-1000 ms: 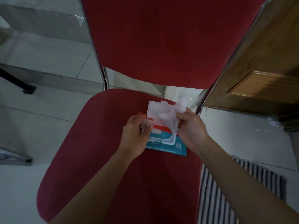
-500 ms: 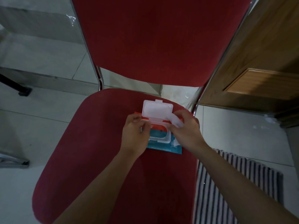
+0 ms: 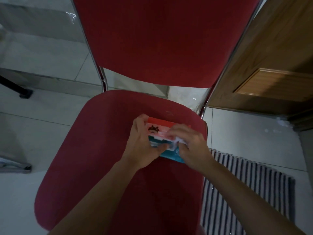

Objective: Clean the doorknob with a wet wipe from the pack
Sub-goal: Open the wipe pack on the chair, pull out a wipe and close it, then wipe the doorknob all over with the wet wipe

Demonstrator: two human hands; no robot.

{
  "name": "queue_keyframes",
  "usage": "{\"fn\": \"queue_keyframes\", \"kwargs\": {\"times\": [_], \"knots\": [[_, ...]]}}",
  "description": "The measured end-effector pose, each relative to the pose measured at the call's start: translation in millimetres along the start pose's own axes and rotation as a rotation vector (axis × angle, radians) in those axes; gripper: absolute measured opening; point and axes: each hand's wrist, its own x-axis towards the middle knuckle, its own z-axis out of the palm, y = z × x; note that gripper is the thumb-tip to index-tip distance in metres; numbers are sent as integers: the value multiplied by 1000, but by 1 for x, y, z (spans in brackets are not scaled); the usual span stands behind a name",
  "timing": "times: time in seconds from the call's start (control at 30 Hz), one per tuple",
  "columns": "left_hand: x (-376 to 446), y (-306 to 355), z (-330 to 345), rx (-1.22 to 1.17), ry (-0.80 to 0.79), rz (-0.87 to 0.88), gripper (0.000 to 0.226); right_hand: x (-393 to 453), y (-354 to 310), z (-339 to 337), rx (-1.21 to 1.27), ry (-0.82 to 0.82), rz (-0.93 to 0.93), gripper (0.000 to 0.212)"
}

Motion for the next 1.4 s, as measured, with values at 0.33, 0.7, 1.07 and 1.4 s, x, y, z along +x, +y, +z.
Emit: {"fn": "queue_keyframes", "kwargs": {"times": [0.33,0.7,1.07,1.4], "knots": [[2,-10,-11,78,25,15,56,-23,-15,23,-384,-195,207,49],[0,17,-27,144,-135,-55,47,-7,-44,-15,467,-17,698,32],[-32,170,-122,-396,-427,-179,29,-12,-158,-109,1022,202,781,16],[-46,320,-195,-502,-617,-51,20,-64,-263,-234,1023,303,507,48]]}}
